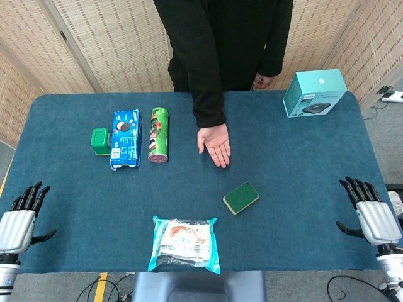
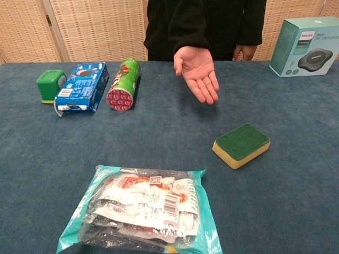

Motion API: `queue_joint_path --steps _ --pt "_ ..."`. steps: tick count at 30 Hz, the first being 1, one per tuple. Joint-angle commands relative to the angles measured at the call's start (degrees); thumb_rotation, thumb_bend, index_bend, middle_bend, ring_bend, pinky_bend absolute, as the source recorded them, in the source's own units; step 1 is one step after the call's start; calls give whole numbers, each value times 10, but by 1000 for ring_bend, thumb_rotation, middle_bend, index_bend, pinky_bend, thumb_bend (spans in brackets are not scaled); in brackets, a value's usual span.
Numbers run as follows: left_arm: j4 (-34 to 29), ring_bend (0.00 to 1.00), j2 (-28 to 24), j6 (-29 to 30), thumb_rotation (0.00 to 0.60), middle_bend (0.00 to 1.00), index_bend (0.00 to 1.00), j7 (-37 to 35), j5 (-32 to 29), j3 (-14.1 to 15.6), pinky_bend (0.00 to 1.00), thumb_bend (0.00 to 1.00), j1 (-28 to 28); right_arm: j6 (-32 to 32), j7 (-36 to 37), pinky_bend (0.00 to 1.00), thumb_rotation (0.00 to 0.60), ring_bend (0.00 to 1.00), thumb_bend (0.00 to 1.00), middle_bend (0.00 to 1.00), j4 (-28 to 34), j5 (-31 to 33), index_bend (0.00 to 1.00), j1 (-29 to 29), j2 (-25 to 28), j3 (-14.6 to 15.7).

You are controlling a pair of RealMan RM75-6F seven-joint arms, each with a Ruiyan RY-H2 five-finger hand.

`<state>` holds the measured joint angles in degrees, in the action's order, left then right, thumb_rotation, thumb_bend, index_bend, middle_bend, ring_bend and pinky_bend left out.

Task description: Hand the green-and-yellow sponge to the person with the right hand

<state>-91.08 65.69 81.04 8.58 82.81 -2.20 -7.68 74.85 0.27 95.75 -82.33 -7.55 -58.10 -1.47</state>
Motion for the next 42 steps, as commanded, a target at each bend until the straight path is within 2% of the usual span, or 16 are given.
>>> queue_joint_path --steps 1,8,11,14,18,24,30,42 --pt "1 0 2 -3 600 0 0 2 0 0 192 166 -2 -1 0 22 600 0 140 44 0 0 0 0 0 1" --pt "2 0 2 -9 600 0 0 1 -3 -1 192 166 -5 -24 48 22 600 0 140 55 1 -40 0 -14 0 15" --pt "5 0 2 -12 600 0 0 -1 -7 -3 192 166 -7 -72 64 22 600 0 140 63 -4 -63 0 -46 -7 22" --pt "5 0 2 -18 600 0 0 -2 -12 -3 192 166 -8 -135 69 22 600 0 140 74 -1 -67 0 -92 -19 15" --pt "4 0 1 -14 600 0 0 -7 -9 -3 192 166 -7 -215 69 22 600 0 152 93 3 -39 0 -151 -40 -8" --pt "3 0 -2 -14 600 0 0 -16 -9 -4 192 166 -7 -291 59 22 600 0 174 117 -11 11 16 -212 -80 -34" --pt "2 0 -4 -10 600 0 0 -24 -6 -4 192 166 -6 -321 34 22 600 0 193 127 -30 44 31 -252 -124 -50" --pt "-2 0 -13 -5 600 0 0 -44 0 -2 192 166 -3 -365 -19 22 600 0 206 130 -100 103 32 -311 -217 -55"
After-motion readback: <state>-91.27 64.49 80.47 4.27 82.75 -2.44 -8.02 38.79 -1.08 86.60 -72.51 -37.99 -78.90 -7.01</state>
